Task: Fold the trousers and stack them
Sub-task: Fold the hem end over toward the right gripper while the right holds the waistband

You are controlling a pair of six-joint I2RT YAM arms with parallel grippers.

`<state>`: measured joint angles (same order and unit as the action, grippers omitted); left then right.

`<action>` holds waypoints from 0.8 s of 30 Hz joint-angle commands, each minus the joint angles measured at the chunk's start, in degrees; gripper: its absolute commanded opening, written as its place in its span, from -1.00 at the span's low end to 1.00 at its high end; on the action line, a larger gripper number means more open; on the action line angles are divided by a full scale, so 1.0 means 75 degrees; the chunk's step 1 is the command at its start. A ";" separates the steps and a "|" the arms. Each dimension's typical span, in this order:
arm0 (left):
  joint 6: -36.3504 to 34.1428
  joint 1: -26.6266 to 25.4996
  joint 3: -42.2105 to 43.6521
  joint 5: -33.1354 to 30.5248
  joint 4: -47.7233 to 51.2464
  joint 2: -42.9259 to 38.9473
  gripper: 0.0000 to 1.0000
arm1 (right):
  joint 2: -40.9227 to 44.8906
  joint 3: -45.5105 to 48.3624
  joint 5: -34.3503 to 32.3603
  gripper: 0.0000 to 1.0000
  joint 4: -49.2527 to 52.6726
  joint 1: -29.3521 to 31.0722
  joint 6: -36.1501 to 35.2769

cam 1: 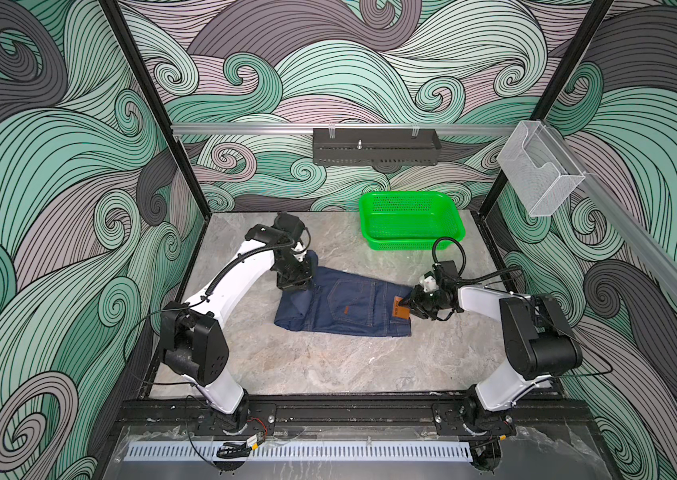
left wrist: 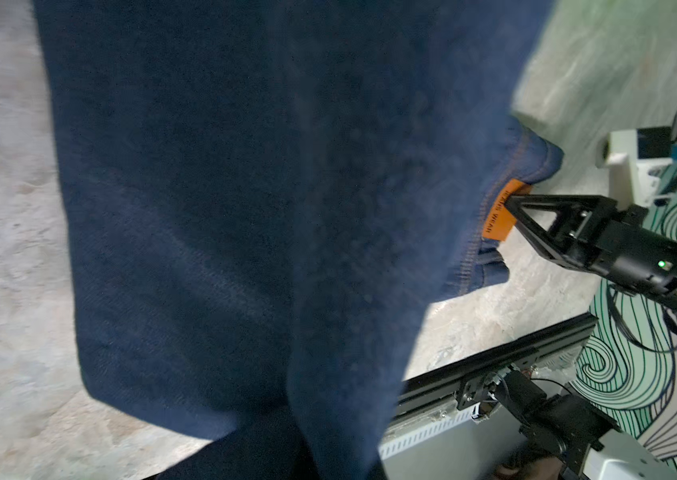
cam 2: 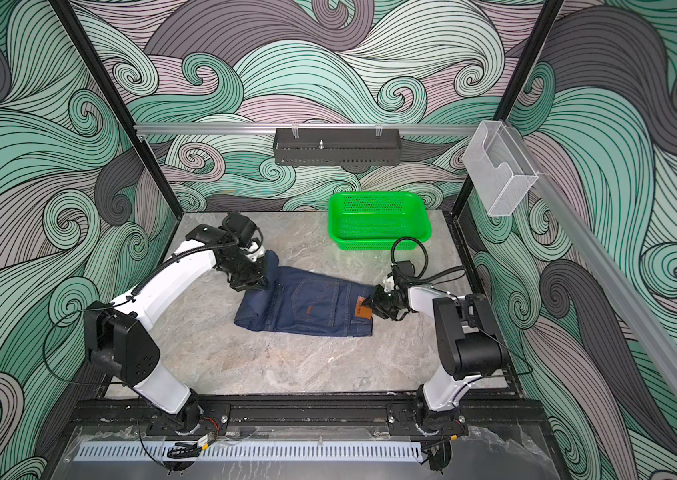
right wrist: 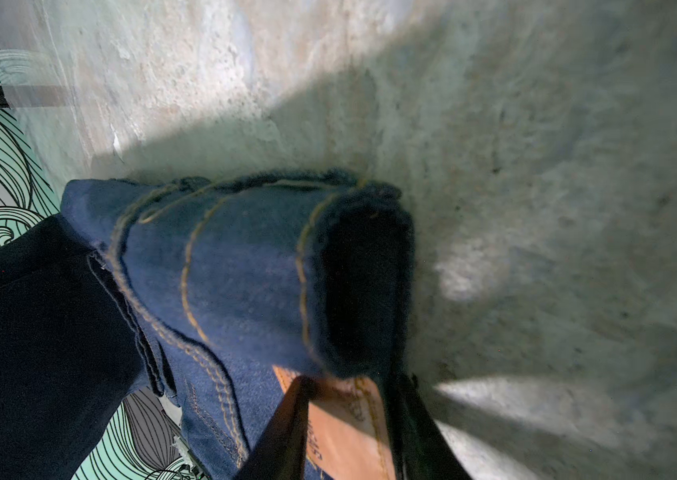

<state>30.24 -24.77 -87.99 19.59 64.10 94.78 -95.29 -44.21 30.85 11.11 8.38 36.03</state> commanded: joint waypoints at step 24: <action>0.2136 -0.2716 -0.2481 0.0293 -0.1949 0.2934 -1.00 | -0.0309 -0.0323 -0.0214 -0.30 0.0862 0.0031 -0.0342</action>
<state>44.21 -44.21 -103.28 20.12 52.47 115.79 -96.05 -46.17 30.44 14.57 8.40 34.46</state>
